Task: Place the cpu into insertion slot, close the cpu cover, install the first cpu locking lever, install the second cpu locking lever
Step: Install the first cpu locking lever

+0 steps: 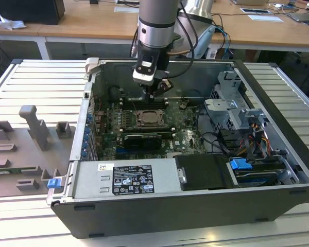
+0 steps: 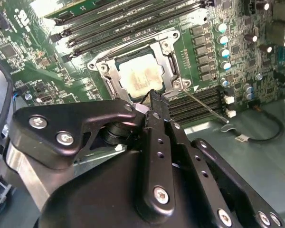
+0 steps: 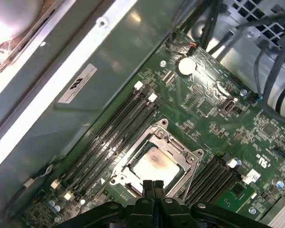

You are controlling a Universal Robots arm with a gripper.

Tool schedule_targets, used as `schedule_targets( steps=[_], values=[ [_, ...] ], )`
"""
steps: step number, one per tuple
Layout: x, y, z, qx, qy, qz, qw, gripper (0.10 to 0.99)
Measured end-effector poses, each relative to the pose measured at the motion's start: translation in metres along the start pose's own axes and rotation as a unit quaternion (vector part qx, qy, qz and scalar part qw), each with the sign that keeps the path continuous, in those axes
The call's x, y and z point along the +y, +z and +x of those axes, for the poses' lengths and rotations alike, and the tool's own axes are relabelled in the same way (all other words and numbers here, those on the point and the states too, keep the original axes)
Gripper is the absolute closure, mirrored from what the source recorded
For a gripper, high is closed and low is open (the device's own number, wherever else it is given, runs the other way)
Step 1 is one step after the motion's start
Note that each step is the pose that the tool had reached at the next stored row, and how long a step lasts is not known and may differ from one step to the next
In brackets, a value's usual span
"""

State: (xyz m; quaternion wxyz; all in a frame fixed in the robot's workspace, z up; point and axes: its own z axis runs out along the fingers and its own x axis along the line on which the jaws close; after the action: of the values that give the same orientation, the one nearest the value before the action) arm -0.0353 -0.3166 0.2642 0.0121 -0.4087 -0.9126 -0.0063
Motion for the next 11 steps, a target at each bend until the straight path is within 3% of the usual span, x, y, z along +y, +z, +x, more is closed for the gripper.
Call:
schedule_targets(
  steps=[4, 7, 11],
  values=[
    [0.0000, 0.0000, 0.0000, 0.0001, -0.034, 0.0010, 0.9994, 0.980],
    [0.0000, 0.0001, 0.0000, 0.0001, -0.070, 0.0020, 0.9975, 0.980],
    [0.0000, 0.0001, 0.0000, 0.0002, -0.118, 0.0032, 0.9930, 0.980]
  ],
)
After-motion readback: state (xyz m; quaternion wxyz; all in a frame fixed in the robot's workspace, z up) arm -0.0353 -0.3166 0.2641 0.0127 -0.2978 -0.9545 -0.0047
